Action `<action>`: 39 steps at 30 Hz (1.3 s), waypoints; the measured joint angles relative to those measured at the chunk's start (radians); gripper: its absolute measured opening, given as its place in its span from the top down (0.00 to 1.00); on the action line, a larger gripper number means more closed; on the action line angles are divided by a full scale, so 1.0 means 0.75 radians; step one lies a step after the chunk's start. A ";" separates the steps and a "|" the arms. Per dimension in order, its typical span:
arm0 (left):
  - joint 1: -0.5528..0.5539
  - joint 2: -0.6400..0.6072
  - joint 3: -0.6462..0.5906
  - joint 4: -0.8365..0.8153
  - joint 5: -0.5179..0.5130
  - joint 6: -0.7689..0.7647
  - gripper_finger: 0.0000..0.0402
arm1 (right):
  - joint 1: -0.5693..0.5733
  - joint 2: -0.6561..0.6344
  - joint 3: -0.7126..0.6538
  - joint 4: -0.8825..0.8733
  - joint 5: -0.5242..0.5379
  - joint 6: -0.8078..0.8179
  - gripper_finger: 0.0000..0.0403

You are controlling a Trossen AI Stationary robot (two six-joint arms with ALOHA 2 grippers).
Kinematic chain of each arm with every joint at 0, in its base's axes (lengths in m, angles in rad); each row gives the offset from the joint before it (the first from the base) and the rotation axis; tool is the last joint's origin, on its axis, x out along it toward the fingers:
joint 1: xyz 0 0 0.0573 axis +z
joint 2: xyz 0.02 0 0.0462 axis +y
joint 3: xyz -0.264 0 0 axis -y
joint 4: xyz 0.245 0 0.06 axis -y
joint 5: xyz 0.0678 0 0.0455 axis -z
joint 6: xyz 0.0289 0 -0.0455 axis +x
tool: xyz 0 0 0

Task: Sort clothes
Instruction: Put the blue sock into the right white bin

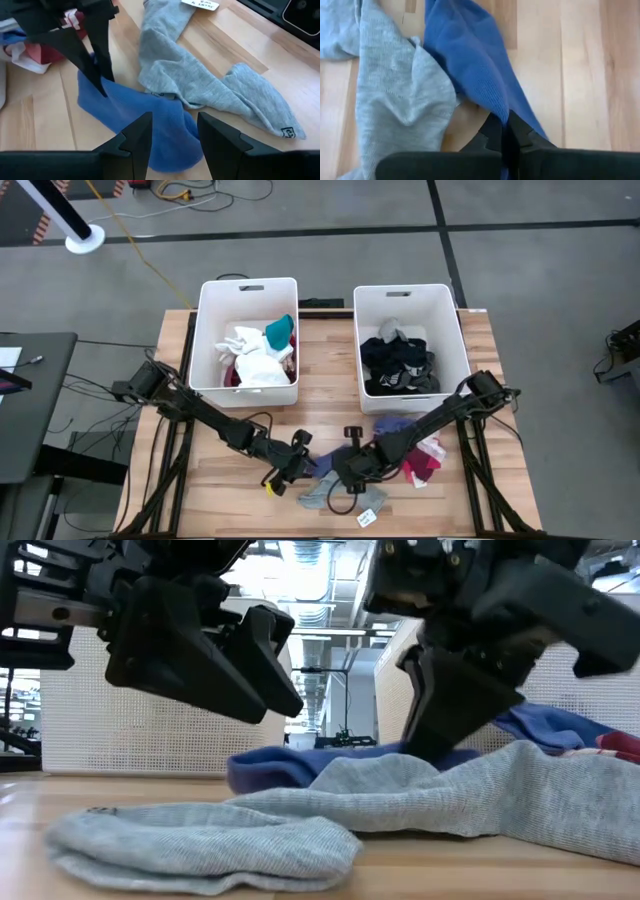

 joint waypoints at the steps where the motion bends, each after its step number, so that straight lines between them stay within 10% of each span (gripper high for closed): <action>1: 0.000 0.000 0.000 0.000 0.000 -0.001 0.62 | -0.001 0.000 0.012 -0.015 0.001 -0.006 0.97; 39: 0.048 -0.001 0.000 0.195 -0.292 -0.166 0.62 | -0.007 -0.002 0.195 -0.177 0.164 -0.081 0.99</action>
